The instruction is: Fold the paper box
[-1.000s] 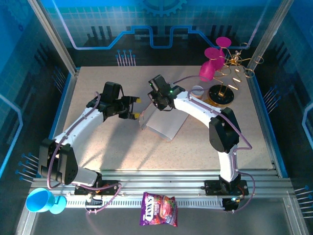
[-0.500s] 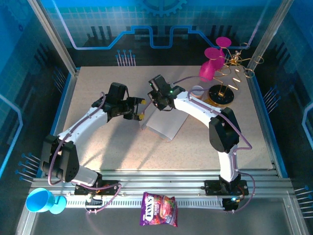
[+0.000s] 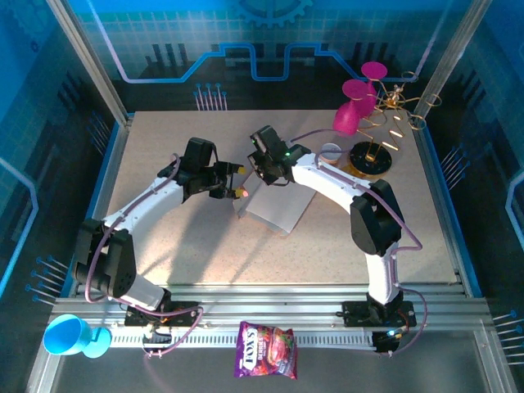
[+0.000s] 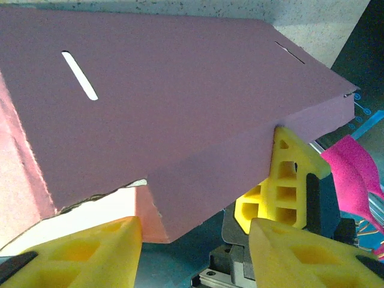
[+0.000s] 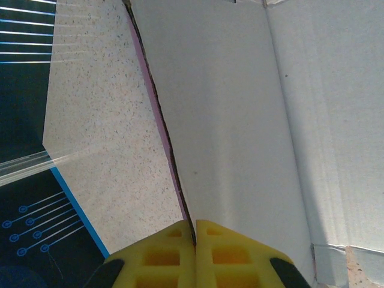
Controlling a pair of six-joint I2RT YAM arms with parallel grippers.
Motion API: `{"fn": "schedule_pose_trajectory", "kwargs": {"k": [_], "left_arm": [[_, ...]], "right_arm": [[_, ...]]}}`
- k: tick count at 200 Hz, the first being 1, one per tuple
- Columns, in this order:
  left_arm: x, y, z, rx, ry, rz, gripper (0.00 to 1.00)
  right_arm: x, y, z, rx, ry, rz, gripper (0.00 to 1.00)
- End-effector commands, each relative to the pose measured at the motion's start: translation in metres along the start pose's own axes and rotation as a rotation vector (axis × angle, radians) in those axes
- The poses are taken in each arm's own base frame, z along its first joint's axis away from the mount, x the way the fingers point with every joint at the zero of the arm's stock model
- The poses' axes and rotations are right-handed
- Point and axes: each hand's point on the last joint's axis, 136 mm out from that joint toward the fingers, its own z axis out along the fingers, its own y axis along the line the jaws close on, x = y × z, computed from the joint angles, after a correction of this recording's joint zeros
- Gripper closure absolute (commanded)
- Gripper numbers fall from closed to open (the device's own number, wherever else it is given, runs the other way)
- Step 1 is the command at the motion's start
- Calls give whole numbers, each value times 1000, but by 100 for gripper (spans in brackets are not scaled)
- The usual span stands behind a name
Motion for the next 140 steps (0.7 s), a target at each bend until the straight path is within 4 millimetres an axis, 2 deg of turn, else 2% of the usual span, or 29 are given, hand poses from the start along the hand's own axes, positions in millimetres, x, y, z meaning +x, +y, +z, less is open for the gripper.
{"fn": "schedule_pose_trajectory", "kwargs": {"k": [1,46,77,124,140], "left_arm": [[-1,0,4,5,-3,6,53],[-6,-1,2,12,-37,22,70],[-10,2,4,9,-45,19,77],[-23,3,4,21,-84,18,100],[-28,3,2,23,-97,11,100]], "right_arm": [[-2,-24,-2,80,30,48,100],[-2,-26,-4,69,35,69,100],[0,-28,-6,67,44,86,100],[3,-33,-9,52,63,135,100],[3,-33,-9,44,64,136,100]]}}
